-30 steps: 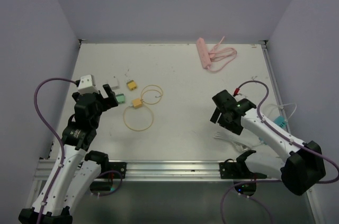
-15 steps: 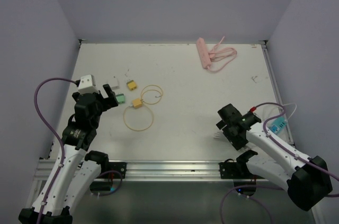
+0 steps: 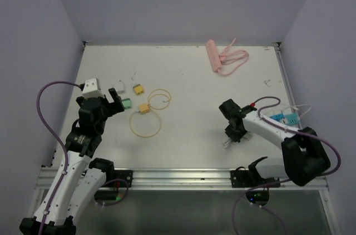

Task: Pull the plug off the socket

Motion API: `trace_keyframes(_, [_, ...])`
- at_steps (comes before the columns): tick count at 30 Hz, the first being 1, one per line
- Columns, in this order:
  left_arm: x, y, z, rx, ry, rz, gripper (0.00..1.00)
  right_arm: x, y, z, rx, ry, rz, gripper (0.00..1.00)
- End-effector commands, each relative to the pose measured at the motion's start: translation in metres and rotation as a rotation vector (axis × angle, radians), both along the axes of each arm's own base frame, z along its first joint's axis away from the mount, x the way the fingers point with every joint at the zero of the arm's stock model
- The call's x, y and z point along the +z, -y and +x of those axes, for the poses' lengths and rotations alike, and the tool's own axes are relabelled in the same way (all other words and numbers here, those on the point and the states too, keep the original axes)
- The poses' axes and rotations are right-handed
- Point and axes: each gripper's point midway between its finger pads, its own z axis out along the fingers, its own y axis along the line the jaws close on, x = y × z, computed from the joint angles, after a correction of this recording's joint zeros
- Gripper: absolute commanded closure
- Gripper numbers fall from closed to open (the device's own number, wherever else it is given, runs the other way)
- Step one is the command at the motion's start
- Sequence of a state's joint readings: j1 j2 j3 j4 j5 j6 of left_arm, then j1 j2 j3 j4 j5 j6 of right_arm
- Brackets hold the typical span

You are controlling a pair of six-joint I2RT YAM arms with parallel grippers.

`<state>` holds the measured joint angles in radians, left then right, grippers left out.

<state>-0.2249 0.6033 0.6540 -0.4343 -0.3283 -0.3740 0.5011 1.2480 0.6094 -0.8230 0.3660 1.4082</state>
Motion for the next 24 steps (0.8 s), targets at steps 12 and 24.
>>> trace_keyframes(12, [0.001,-0.001,0.006,0.004,0.011,0.016,0.02,0.018,-0.199,0.05,0.95,-0.056,0.181,1.0])
trace_keyframes(24, [-0.004,0.003,0.008,-0.015,-0.008,0.013,0.02,0.018,-0.168,-0.044,1.095,-0.24,0.213,0.94])
